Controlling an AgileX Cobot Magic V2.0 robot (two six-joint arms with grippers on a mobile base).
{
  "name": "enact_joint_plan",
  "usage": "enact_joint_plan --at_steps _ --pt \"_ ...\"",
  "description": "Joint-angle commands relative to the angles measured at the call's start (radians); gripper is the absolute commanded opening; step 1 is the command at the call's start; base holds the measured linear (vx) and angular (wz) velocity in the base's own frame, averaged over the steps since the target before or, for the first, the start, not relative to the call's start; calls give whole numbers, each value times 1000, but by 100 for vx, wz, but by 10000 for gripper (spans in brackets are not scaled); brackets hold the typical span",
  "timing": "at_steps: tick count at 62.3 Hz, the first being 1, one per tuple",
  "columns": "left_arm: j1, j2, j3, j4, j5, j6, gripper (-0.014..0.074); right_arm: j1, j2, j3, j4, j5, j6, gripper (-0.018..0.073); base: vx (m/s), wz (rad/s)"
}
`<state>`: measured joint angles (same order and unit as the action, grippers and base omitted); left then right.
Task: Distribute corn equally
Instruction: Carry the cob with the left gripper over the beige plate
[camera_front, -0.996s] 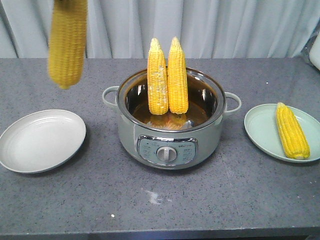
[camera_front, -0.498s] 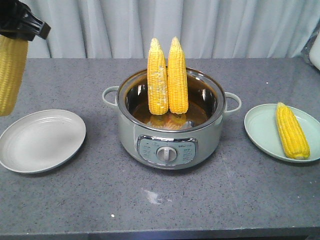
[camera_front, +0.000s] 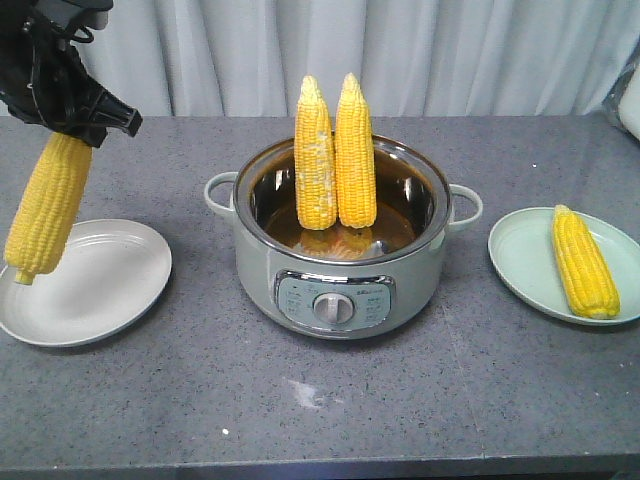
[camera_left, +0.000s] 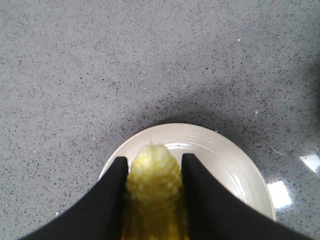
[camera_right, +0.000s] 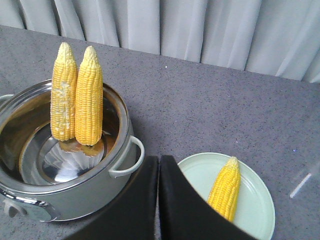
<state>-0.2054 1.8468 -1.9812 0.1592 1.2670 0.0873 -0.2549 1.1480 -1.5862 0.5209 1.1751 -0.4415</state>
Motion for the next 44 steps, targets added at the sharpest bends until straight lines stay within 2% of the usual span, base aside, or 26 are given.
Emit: enact_joint_plan --at_steps 1,20,44 --pt "4 -44 2 6 -16 -18 -8 -4 -13 -25 28 -54 -10 -8 0 0" --pt "4 -37 166 8 -74 -17 -8 -4 -13 -25 28 -55 -10 -8 0 0" --pt "4 -35 181 8 -100 -17 -1 -4 -13 -25 28 -55 -10 -8 0 0"
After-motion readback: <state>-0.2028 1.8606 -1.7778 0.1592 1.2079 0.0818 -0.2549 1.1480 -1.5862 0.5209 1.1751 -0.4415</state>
